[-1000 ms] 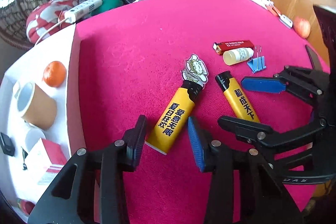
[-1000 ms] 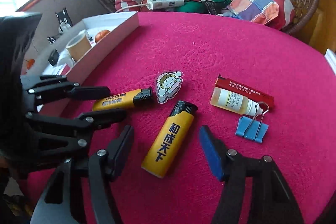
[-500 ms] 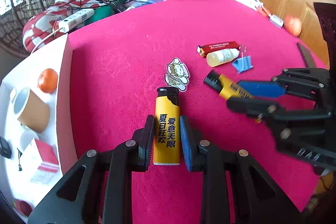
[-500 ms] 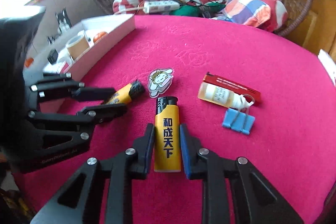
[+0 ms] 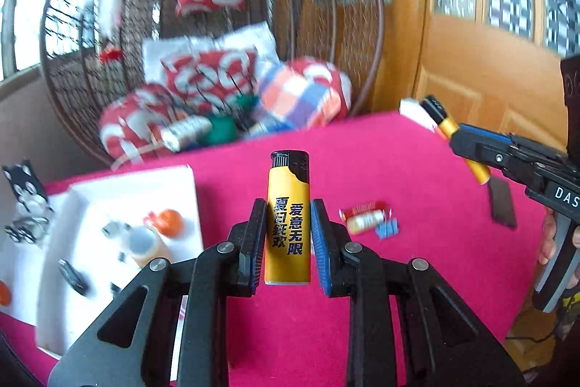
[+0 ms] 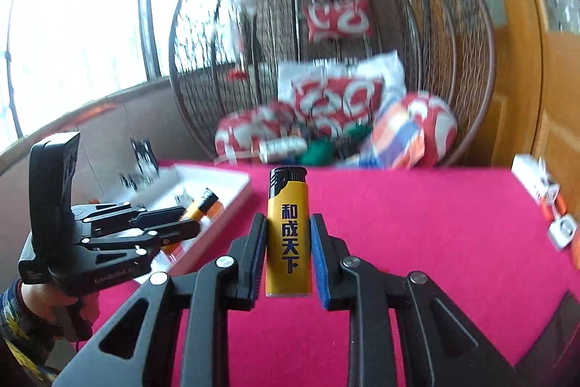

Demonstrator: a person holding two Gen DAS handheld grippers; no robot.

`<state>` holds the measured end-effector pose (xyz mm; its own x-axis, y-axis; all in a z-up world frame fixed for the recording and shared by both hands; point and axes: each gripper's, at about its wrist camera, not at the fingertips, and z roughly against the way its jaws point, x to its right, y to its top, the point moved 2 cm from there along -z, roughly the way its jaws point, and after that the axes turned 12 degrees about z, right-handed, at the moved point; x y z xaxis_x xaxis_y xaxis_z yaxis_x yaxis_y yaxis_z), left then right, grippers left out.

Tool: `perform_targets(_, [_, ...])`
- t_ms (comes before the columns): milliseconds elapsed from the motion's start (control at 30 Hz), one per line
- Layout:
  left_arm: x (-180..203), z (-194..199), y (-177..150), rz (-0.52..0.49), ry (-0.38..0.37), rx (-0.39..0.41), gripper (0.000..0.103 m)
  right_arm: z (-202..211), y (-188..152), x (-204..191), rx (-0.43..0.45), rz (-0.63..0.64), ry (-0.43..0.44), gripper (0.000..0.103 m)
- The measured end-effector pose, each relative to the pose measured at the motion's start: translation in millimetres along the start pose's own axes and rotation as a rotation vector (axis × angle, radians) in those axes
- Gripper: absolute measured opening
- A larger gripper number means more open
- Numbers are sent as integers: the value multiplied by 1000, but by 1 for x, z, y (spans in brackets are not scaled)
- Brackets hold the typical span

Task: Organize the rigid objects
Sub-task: 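Lift both yellow lighters and carry them toward the white tray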

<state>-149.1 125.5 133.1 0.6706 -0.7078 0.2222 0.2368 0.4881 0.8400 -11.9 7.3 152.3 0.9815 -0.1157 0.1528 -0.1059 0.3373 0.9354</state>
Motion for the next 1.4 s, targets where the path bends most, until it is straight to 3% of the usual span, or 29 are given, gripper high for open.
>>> perform_targets(200, [-26, 34, 24, 49, 33, 93, 24, 20, 22, 4, 91, -10, -19, 23])
perform_targets(633, [-101, 79, 31, 187, 147, 202, 24, 11, 49, -17, 114, 36, 36, 23])
perform_targets(1033, [-158, 104, 19, 278, 211, 239, 24, -14, 71, -53, 100, 99, 112, 23])
perform_targets(1400, [-197, 103, 5, 345, 234, 218, 24, -52, 86, -92, 55, 157, 183, 23])
